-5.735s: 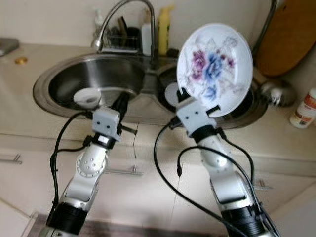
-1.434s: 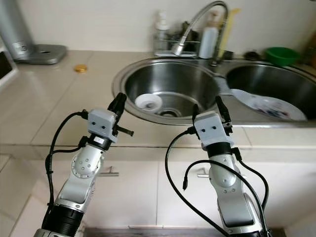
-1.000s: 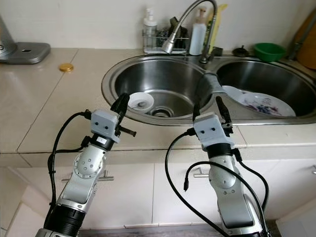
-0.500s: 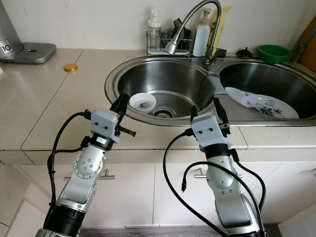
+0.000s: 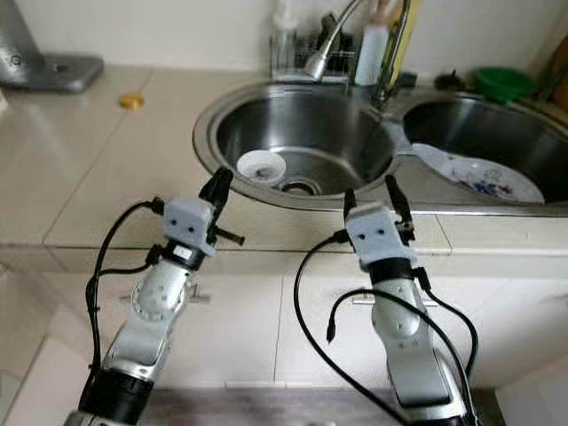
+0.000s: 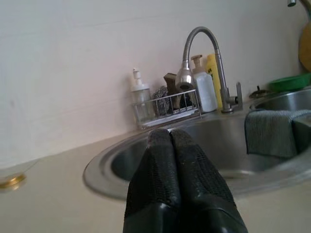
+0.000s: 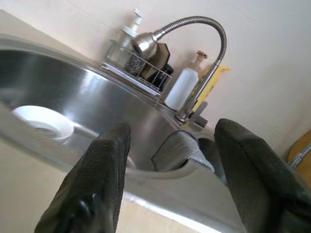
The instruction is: Kitchen organization
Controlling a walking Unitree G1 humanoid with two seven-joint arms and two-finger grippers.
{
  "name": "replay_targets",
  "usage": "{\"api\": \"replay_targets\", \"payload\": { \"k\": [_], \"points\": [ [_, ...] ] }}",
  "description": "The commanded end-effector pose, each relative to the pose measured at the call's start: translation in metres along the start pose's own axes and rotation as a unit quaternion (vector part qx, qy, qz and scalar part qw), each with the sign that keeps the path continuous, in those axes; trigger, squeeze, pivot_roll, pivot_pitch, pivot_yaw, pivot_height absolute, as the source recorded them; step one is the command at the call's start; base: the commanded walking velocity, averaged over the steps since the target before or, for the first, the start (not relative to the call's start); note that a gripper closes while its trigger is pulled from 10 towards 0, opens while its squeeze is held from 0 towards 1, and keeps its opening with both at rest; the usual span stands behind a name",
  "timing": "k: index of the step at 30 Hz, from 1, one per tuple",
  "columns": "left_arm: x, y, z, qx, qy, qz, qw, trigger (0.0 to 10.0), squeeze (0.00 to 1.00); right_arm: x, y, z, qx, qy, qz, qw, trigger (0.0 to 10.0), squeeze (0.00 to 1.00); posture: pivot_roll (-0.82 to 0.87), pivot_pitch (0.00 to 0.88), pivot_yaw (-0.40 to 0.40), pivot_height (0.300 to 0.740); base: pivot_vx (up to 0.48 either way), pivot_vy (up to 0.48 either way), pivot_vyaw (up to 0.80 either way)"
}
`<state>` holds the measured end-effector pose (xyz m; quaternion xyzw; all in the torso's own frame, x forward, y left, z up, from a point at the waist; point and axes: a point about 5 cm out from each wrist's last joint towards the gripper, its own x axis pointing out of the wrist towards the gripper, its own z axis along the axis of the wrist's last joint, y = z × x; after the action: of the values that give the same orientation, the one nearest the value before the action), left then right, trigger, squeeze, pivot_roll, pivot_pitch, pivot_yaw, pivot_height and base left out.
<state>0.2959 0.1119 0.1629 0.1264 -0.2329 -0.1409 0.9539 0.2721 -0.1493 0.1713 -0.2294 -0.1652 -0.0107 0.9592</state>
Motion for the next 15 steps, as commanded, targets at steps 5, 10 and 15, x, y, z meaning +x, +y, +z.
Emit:
{"api": "replay_targets", "payload": {
  "k": [5, 10, 15],
  "points": [
    [0.0007, -0.0016, 0.0004, -0.003, 0.000, -0.006, 1.000, 10.0, 0.00, 0.0007, -0.0025, -0.0007, 0.005, -0.001, -0.006, 1.000, 10.0, 0.00, -0.07, 0.000, -0.042, 0.740, -0.307, 0.000, 0.00],
    [0.0010, -0.0020, 0.0005, -0.003, 0.000, -0.007, 1.000, 10.0, 0.00, 0.0012, -0.0032, -0.0006, 0.007, -0.001, -0.008, 1.000, 10.0, 0.00, -0.07, 0.000, -0.041, 0.740, -0.304, 0.000, 0.00],
    [0.0008, -0.0021, 0.0003, -0.003, 0.001, -0.006, 1.000, 10.0, 0.00, 0.0010, -0.0033, -0.0008, 0.007, 0.000, -0.008, 1.000, 10.0, 0.00, -0.08, 0.000, -0.042, 0.740, -0.304, 0.000, 0.00]
  ]
}}
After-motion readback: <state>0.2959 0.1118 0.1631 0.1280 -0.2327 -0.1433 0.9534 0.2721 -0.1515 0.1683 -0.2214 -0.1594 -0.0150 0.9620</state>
